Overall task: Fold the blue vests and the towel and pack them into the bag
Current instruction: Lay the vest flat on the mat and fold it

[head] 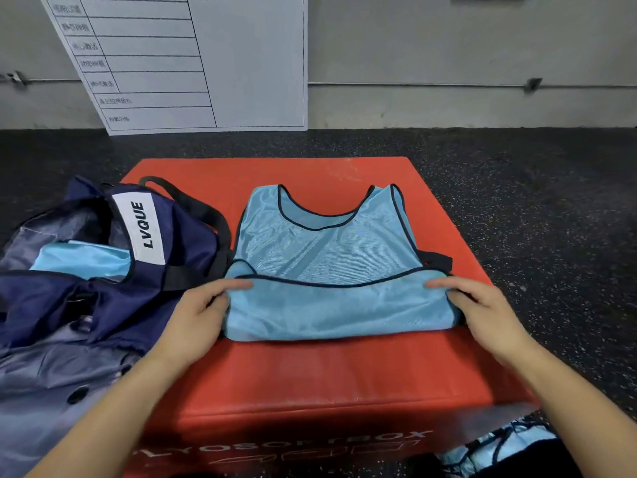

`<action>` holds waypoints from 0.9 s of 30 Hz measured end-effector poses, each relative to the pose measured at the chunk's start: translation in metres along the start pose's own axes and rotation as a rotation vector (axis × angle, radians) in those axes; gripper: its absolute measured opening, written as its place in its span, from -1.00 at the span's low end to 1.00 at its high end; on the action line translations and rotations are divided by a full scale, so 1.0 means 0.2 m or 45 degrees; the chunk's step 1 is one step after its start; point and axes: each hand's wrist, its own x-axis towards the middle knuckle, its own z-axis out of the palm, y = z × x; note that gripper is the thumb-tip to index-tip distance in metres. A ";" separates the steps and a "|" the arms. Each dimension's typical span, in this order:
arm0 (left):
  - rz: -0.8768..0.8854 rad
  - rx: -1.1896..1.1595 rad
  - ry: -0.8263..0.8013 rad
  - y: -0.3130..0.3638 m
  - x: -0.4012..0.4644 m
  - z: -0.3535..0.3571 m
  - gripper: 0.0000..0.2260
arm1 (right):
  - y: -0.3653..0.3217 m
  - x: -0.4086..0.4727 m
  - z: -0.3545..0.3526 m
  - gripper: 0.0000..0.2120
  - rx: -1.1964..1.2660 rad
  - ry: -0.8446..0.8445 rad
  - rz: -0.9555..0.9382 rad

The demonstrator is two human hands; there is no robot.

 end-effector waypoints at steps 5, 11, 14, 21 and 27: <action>-0.124 -0.084 -0.317 0.04 0.01 -0.02 -0.67 | 0.05 0.03 0.02 -0.60 -0.162 -0.333 0.153; -0.097 -0.099 -0.176 0.03 0.01 -0.05 -0.63 | 0.08 0.04 -0.01 -0.38 0.023 -0.238 0.164; -0.143 -0.342 -0.193 0.06 -0.01 -0.01 -0.55 | 0.09 0.03 -0.03 -0.22 0.041 -0.330 0.221; 0.023 0.151 -0.466 0.04 -0.07 -0.02 -0.66 | 0.04 -0.04 -0.07 -0.36 -0.076 -0.438 0.212; -0.100 0.000 -0.347 0.01 -0.14 -0.04 -0.46 | 0.03 -0.13 -0.13 -0.24 -0.025 -0.463 0.269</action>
